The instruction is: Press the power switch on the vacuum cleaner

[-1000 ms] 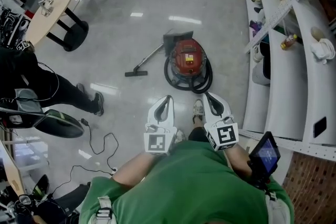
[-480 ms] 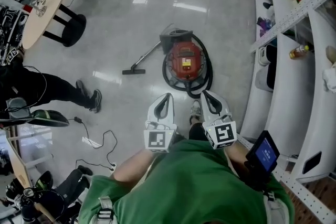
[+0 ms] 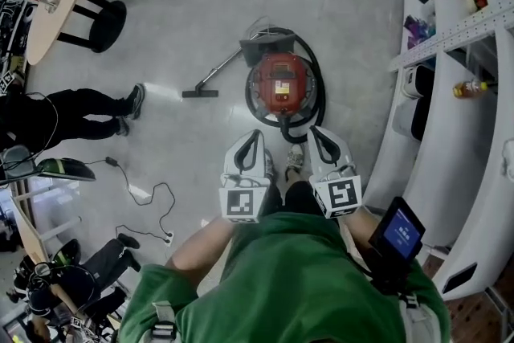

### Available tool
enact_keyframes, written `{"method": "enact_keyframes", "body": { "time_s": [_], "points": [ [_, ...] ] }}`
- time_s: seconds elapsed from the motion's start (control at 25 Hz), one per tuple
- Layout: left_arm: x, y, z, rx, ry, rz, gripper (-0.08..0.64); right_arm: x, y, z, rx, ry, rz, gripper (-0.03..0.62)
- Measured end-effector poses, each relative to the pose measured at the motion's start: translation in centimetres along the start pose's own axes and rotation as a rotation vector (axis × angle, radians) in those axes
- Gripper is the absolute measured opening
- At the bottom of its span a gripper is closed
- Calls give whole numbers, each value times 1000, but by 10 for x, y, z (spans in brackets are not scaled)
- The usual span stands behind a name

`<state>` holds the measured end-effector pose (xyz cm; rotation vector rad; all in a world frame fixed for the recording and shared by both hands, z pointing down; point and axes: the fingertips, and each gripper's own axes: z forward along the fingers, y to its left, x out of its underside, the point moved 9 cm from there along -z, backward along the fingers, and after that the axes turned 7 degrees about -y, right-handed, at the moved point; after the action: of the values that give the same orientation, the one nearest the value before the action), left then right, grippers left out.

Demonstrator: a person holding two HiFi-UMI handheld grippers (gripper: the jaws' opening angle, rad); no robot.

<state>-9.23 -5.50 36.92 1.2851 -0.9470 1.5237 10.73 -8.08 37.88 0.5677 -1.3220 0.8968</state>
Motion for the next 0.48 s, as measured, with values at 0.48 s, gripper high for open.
{"method": "enact_keyframes", "body": {
  "time_s": [0.48],
  "points": [
    [24,21,44,-9,85,-46,7,9,-16,43,-7,87,-12,-3]
  ]
}}
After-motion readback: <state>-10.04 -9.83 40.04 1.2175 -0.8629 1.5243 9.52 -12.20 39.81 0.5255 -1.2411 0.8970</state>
